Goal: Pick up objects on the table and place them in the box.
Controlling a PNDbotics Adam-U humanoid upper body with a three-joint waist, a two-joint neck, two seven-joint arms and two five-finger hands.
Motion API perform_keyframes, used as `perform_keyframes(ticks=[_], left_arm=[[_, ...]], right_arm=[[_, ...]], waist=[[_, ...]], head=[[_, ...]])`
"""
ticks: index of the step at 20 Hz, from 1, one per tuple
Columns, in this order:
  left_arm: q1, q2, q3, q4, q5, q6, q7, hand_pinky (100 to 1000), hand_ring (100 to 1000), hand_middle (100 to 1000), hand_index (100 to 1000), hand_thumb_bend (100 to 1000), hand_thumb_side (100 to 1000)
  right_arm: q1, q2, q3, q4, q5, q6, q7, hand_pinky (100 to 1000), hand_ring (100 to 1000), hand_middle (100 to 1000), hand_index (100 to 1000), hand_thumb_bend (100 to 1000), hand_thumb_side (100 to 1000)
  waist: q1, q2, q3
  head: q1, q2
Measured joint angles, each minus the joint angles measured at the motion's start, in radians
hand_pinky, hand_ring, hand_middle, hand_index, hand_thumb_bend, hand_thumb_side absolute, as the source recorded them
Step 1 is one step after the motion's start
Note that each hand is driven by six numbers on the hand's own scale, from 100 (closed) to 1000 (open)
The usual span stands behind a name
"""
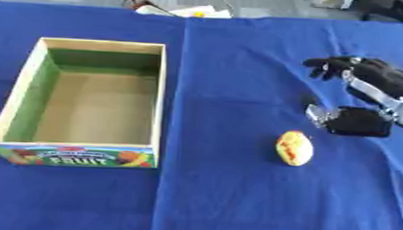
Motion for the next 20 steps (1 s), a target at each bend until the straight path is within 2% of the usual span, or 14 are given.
perform_keyframes(ticks=[3, 4, 5, 10, 20], left_arm=[[0.0, 0.0, -0.002, 0.0, 0.001, 0.0, -0.001, 615, 817, 840, 872, 100, 1000], [0.0, 0.0, -0.002, 0.0, 0.001, 0.0, -0.001, 615, 817, 840, 872, 100, 1000], [0.0, 0.0, -0.002, 0.0, 0.002, 0.0, -0.001, 615, 817, 841, 872, 100, 1000], [0.0, 0.0, -0.002, 0.0, 0.003, 0.001, -0.003, 614, 817, 841, 871, 100, 1000], [-0.001, 0.0, -0.005, 0.0, 0.003, 0.002, -0.008, 614, 818, 841, 871, 100, 1000]], right_arm=[[-0.005, -0.007, 0.017, 0.0, -0.012, 0.026, 0.029, 886, 842, 843, 1000, 324, 890], [-0.006, -0.008, 0.023, 0.0, -0.012, 0.032, 0.039, 888, 843, 843, 1000, 319, 840], [-0.007, -0.009, 0.029, 0.0, -0.011, 0.037, 0.051, 891, 843, 847, 1000, 334, 871], [-0.013, -0.012, 0.057, 0.0, 0.005, 0.045, 0.105, 898, 846, 851, 1000, 278, 769], [0.007, -0.016, 0.104, 0.0, 0.041, 0.037, 0.218, 911, 867, 879, 1000, 397, 781]], waist=[[0.0, 0.001, 0.004], [0.0, 0.001, 0.005], [0.0, 0.002, 0.005], [0.0, 0.007, 0.009], [0.0, 0.018, 0.015]], head=[[-0.001, 0.0], [-0.003, 0.0], [-0.004, 0.0], [-0.008, 0.0], [-0.009, 0.0]])
